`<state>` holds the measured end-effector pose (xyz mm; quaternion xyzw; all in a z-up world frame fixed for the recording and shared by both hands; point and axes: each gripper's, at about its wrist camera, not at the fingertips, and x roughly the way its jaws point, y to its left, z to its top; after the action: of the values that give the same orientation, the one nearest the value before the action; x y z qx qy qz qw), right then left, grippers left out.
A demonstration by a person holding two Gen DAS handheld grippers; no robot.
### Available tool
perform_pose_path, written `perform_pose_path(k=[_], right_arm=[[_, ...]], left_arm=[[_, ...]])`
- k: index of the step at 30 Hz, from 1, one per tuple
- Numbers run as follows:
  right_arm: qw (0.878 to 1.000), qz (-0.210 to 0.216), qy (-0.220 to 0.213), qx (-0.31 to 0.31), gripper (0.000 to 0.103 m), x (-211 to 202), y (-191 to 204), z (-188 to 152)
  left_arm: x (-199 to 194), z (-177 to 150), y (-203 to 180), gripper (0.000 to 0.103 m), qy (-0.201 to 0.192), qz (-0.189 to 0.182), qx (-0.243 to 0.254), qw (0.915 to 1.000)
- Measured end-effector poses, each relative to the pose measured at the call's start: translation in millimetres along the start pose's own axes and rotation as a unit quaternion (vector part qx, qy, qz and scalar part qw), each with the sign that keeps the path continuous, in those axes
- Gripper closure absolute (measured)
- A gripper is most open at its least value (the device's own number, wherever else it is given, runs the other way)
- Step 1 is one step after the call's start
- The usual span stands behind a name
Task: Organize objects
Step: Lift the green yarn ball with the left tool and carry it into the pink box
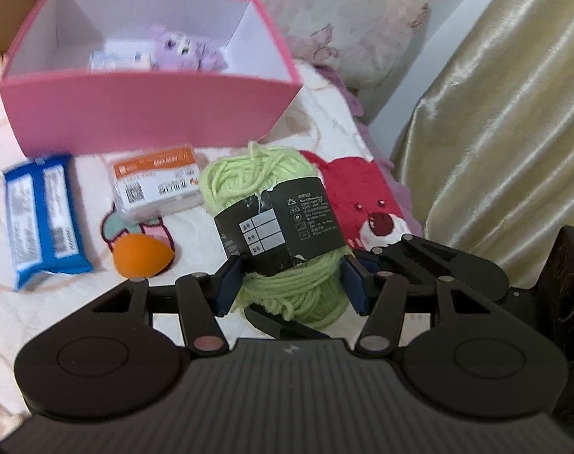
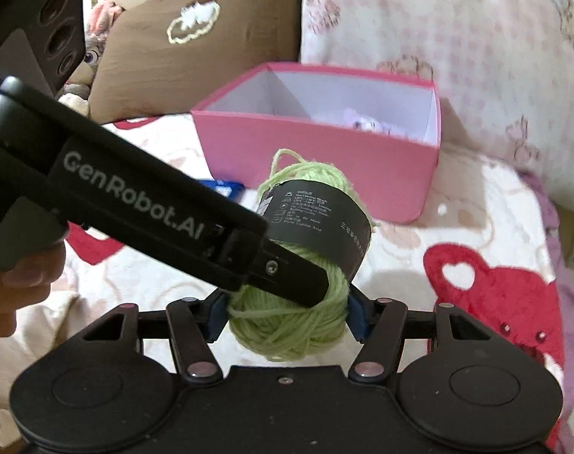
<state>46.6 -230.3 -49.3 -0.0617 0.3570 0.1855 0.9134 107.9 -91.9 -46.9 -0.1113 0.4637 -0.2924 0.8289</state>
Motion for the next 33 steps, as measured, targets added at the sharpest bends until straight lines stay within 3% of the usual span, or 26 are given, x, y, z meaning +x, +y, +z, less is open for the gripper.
perform_pose_path(k=[7, 18, 26, 33], right_arm=[[0.999, 0.017, 0.003, 0.037, 0.038, -36, 13, 19], [1.000, -0.008, -0.010, 0.028, 0.038, -73, 28, 65], [0.999, -0.014, -0.028, 0.029, 0.038, -59, 15, 103], [0.999, -0.019, -0.016, 0.042, 0.038, -24, 1, 138]], left_arm=[[-44, 3, -21, 0.048, 0.008, 0.004, 0.037, 0.9993], [-91, 33, -40, 0.048, -0.018, -0.011, 0.064, 0.9977], [-93, 75, -45, 0.047, -0.033, 0.013, 0.087, 0.9956], [-73, 123, -32, 0.046, -0.033, 0.040, 0.056, 0.9971]])
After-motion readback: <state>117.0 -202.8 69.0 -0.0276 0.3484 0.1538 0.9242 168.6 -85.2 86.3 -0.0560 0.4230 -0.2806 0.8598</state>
